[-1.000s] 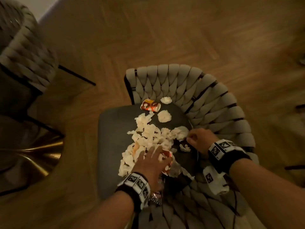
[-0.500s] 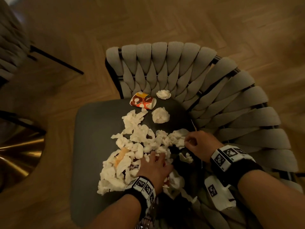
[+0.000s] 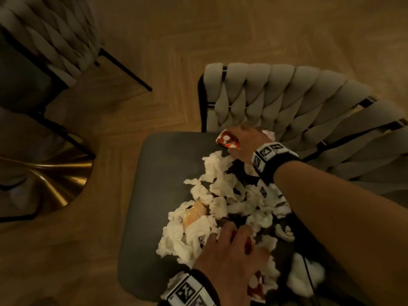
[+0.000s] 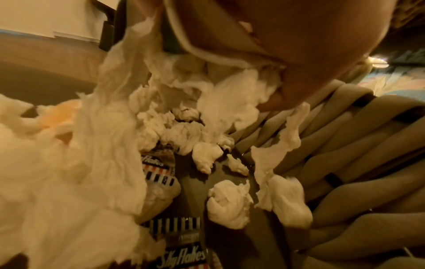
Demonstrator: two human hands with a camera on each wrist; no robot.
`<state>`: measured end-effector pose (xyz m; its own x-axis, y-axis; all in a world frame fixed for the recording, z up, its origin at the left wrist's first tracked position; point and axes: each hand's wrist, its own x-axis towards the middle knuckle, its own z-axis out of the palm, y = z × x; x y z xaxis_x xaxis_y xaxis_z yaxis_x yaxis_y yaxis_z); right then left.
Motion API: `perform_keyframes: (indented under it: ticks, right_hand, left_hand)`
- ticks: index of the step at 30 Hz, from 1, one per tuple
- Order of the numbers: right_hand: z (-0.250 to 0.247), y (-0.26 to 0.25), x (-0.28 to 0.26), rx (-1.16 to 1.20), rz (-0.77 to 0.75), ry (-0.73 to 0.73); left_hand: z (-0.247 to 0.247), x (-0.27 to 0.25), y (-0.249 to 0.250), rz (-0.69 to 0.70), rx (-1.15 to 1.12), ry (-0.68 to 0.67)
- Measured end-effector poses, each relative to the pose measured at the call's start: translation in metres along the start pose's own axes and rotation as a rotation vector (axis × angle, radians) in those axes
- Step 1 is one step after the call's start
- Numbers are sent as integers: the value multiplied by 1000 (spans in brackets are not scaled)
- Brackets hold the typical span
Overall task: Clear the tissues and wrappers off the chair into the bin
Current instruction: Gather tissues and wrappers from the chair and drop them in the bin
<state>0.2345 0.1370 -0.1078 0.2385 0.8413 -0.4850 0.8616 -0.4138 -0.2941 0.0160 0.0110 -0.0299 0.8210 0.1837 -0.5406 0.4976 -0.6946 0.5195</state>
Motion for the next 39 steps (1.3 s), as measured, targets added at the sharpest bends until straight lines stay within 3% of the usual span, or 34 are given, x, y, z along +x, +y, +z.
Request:
perform_keyframes:
  ticks: [4, 7, 10, 12, 14, 16, 23, 28, 31, 36, 39]
  right_hand:
    - [20, -7, 26, -63, 13, -109]
    - [16, -6, 14, -26, -24, 24]
    - [13, -14, -21, -93, -197, 107]
    - [23, -22, -39, -262, -322, -37]
    - [41, -25, -43, -419, -339, -245]
    - [55, -29, -39, -519, -339, -346]
    - [53, -38, -60, -457, -263, -380]
    - [21, -10, -94, -205, -208, -104]
    - [0, 16, -93, -249, -82, 10]
    - [25, 36, -63, -272, 106, -246]
    - [38, 34, -56, -292, 114, -265]
  left_hand:
    - [6, -16, -8, 3, 45, 214]
    - [1, -24, -10, -7, -40, 307]
    - [-8, -33, -12, 12, -127, 264]
    - [-11, -38, -13, 13, -161, 259]
    - [-11, -43, -14, -7, -171, 219]
    - [-8, -48, -18, -38, -154, 202]
    - [6, -57, -28, -117, -100, 195]
    - [5, -56, -26, -94, -116, 166]
    - [4, -54, -26, -99, -138, 123]
    - [6, -50, -26, -116, -143, 193]
    - [8, -47, -27, -130, -160, 264]
